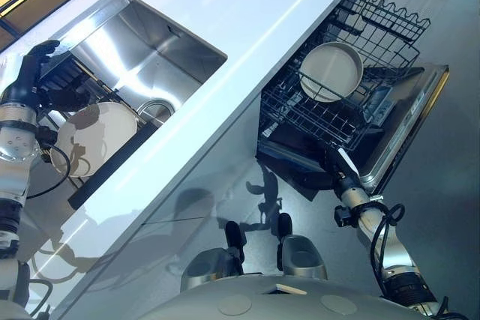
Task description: Pick up plates and place into dishwasher.
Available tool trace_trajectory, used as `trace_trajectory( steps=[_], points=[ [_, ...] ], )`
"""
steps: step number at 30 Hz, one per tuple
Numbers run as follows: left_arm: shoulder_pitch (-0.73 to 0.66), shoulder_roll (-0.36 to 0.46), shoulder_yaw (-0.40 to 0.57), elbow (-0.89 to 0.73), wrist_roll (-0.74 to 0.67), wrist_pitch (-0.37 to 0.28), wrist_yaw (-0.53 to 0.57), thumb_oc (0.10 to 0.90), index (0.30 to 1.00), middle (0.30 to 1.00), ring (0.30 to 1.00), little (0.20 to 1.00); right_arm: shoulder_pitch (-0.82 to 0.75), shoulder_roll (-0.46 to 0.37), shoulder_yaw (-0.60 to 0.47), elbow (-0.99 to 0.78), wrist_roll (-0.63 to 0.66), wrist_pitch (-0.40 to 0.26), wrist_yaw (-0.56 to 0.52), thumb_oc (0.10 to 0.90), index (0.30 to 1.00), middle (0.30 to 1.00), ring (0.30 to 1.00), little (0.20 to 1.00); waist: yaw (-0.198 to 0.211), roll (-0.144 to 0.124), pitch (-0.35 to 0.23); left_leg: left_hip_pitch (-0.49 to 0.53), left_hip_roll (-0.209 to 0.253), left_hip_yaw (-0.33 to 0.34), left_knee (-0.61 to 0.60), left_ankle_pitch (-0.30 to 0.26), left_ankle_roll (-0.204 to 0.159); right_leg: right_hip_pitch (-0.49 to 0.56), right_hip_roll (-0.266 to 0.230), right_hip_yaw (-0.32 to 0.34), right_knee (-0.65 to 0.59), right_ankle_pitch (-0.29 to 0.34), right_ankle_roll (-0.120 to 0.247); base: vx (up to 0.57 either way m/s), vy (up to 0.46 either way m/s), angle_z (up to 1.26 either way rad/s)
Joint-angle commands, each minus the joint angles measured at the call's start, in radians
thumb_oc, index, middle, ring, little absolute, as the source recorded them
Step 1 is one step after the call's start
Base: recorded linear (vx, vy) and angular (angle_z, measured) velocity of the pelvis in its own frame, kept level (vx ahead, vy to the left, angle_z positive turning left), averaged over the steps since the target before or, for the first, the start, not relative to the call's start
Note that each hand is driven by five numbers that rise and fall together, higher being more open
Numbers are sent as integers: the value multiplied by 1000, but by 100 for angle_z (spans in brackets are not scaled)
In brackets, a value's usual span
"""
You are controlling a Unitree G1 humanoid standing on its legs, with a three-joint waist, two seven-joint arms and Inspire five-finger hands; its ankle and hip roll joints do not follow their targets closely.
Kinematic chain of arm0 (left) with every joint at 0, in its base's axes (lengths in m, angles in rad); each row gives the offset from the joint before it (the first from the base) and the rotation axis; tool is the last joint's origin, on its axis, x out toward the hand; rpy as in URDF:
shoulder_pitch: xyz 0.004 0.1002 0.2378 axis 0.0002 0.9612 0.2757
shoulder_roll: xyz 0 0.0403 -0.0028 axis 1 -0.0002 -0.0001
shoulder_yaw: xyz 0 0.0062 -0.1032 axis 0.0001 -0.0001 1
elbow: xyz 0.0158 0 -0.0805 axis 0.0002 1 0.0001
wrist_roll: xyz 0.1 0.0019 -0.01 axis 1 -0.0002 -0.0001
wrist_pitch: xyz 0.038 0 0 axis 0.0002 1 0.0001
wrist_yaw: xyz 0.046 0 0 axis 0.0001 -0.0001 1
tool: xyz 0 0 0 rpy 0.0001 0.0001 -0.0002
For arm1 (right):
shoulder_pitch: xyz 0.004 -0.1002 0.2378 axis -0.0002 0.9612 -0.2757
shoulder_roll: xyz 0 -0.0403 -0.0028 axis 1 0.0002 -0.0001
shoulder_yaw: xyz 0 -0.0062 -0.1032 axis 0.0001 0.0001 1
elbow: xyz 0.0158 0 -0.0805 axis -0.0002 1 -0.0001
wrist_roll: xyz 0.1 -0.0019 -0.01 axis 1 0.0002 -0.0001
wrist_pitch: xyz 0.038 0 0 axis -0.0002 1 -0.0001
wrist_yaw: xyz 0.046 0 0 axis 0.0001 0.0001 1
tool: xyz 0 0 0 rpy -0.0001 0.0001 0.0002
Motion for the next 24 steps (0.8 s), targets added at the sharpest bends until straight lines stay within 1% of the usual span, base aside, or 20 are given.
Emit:
trace_trajectory(
  steps=[1, 7, 8, 12, 13, 15, 17, 20, 21, 24],
  points=[
    [-127, 57, 13, 28, -3, -1, -2, 800, 900, 900, 900, 900, -49, -29, -30, -95, 27, -101, -5, 800, 900, 900, 900, 900, -16, 15, -57, 13, -63, 12, 43, -105, 52, -172, 22, 27, 151, -11, 54, 0, 0, 0],
    [-165, 57, -38, 108, -19, 75, -126, 800, 900, 900, 900, 900, -69, -68, -38, -92, 42, -103, -9, 800, 900, 900, 900, 900, -24, 15, -25, -8, -64, 20, 60, -101, 54, -189, 24, 36, 154, 3, 53, -4, 5, -2],
    [-167, 57, -40, 113, -20, 77, -132, 800, 900, 900, 900, 900, -69, -69, -39, -92, 43, -104, -9, 800, 900, 900, 900, 900, -24, 16, -23, -9, -64, 21, 60, -101, 54, -190, 24, 36, 153, 4, 53, -7, 8, -4],
    [-161, 62, -60, 141, 25, 152, -249, 800, 900, 900, 900, 900, -70, -85, -54, -97, 60, -104, -5, 800, 900, 900, 900, 900, -25, 15, -9, -20, -65, 23, 70, -97, 54, -193, 24, 38, 151, 9, 52, 0, 0, 0],
    [-159, 65, -59, 145, 32, 153, -264, 800, 900, 900, 900, 900, -70, -89, -55, -100, 64, -103, -5, 800, 900, 900, 900, 900, -25, 15, -7, -22, -65, 23, 72, -97, 54, -193, 23, 39, 150, 10, 52, 0, 0, 0],
    [-143, 69, -59, 159, 31, 167, -338, 800, 900, 900, 900, 900, -71, -103, -65, -107, 80, -99, -2, 800, 900, 900, 900, 900, -22, 13, 4, -30, -66, 23, 77, -95, 54, -195, 22, 38, 146, 14, 51, 0, 0, 0],
    [-135, 70, -60, 158, 35, 177, -360, 800, 900, 900, 900, 900, -74, -107, -69, -102, 83, -105, 1, 800, 900, 900, 900, 900, -20, 15, 11, -34, -66, 21, 79, -93, 54, -196, 23, 37, 145, 14, 50, 0, 0, 0],
    [-135, 77, -78, 157, 31, 234, -454, 800, 900, 900, 900, 900, -77, -118, -76, -107, 92, -97, 4, 800, 900, 900, 900, 900, -18, 17, 18, -39, -67, 17, 83, -91, 55, -196, 22, 34, 145, 17, 48, -3, 3, 3],
    [-128, 77, -82, 157, 35, 243, -495, 800, 900, 900, 900, 900, -79, -125, -77, -110, 96, -93, 2, 800, 900, 900, 900, 900, -17, 17, 22, -43, -68, 15, 86, -90, 54, -198, 21, 34, 146, 21, 48, 0, 0, 0],
    [-103, 80, -80, 145, 3, 257, -544, 800, 900, 900, 900, 900, -82, -140, -83, -117, 108, -81, -2, 800, 900, 900, 900, 900, -15, 17, 28, -45, -68, 12, 88, -89, 55, -203, 20, 35, 147, 29, 48, 0, 0, 0]
  ],
)
